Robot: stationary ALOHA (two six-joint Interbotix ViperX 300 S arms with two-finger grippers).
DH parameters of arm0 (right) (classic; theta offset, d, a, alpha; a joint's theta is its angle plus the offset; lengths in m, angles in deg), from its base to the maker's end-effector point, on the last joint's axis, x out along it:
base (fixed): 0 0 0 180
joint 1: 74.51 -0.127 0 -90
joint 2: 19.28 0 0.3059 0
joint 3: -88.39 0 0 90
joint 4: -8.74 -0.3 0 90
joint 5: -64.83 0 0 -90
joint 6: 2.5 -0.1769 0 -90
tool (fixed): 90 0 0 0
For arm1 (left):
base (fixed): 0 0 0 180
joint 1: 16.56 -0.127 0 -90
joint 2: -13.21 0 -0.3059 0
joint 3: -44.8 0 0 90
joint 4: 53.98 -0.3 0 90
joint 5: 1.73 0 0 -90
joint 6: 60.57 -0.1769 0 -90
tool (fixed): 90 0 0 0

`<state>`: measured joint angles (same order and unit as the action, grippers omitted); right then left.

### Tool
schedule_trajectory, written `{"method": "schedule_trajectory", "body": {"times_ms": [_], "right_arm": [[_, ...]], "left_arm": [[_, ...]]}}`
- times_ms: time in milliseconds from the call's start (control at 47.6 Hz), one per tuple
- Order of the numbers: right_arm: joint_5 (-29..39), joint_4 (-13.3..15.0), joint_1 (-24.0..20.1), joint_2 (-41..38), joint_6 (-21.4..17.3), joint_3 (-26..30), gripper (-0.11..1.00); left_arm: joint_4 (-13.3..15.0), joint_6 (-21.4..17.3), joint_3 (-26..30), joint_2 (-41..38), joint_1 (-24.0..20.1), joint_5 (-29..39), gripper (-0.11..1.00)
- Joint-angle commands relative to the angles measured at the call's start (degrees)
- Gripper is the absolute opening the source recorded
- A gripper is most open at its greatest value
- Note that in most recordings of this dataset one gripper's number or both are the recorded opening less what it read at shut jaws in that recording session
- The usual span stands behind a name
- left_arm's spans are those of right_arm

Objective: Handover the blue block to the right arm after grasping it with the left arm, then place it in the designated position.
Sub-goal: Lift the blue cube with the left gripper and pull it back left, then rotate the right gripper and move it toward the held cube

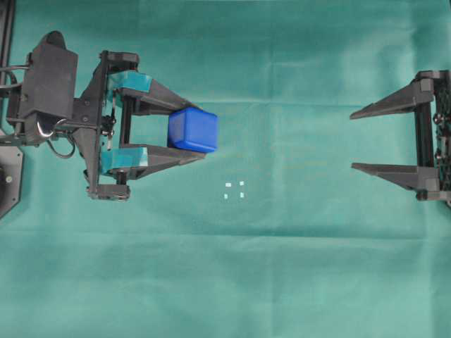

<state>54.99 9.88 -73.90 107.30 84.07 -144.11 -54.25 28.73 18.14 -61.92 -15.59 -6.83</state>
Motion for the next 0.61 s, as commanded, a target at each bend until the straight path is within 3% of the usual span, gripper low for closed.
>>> {"method": "schedule_trajectory", "body": {"times_ms": [0, 168, 378, 588], "right_arm": [[-0.5, 0.1, 0.1, -0.2, 0.0, 1.1, 0.94], [-1.6, 0.5, 0.1, -0.1, 0.5, 1.1, 0.94], [-1.6, 4.7, 0.1, 0.2, 3.2, 2.1, 0.94], [-0.4, 9.6, 0.1, 0.4, 8.8, 5.6, 0.94]], "left_arm": [[0.1, 0.1, 0.8, 0.4, 0.1, -0.4, 0.47], [0.1, 0.1, 0.8, 0.4, 0.1, -0.4, 0.47], [0.2, 0.1, 0.8, 0.4, 0.1, -0.4, 0.47], [0.2, 0.1, 0.8, 0.4, 0.1, -0.4, 0.47]]}}
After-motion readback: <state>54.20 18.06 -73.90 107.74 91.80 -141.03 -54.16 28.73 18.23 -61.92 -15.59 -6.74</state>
